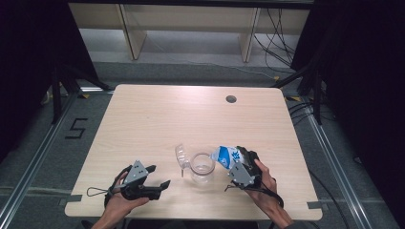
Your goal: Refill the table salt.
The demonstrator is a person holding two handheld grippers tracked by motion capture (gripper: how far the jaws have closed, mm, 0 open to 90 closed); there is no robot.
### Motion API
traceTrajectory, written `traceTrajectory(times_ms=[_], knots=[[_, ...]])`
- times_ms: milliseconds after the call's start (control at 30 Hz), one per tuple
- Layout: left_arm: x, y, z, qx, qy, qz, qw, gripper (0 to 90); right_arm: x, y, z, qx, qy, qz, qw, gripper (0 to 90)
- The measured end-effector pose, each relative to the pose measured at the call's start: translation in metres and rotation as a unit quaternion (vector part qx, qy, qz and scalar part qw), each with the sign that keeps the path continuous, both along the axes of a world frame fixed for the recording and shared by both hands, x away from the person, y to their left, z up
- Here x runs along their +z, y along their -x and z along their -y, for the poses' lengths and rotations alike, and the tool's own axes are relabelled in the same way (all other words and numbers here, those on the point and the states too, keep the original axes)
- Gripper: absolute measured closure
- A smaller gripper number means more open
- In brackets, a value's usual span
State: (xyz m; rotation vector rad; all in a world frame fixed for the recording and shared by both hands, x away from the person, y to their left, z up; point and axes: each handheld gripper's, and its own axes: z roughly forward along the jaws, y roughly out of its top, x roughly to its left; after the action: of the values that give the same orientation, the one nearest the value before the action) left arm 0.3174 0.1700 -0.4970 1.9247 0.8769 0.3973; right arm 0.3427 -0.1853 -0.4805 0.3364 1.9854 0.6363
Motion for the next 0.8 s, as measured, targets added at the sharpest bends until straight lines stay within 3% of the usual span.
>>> traceTrajectory(times_ms=[133,533,567,633,800], knots=[[0.0001,-0.0005,0.0001,-0.001,-0.001,0.0,1.0,22.0,0.0001,0.0,-0.0008,0.006,0.015,0.005,0.9999,43.9],[-0.0004,0.0001,0.0018,0.006,0.005,-0.005,1.0,22.0,0.0011,0.0012,-0.0018,0.001,0.017,0.007,0.9998,43.9],[-0.0001,0.0001,0.0008,0.003,-0.001,-0.004,1.0,22.0,0.0014,0.0007,-0.0015,0.004,0.028,0.018,0.9994,43.9],[-0.0002,-0.0002,0.0012,0.002,0.006,-0.003,1.0,22.0,0.0009,0.0023,-0.0021,-0.003,0.019,0.014,0.9997,43.9],[0.0001,-0.0004,0.0009,-0.001,0.003,0.001,1.0,22.0,0.0007,0.0028,-0.0032,-0.008,0.032,0.017,0.9993,43.9]])
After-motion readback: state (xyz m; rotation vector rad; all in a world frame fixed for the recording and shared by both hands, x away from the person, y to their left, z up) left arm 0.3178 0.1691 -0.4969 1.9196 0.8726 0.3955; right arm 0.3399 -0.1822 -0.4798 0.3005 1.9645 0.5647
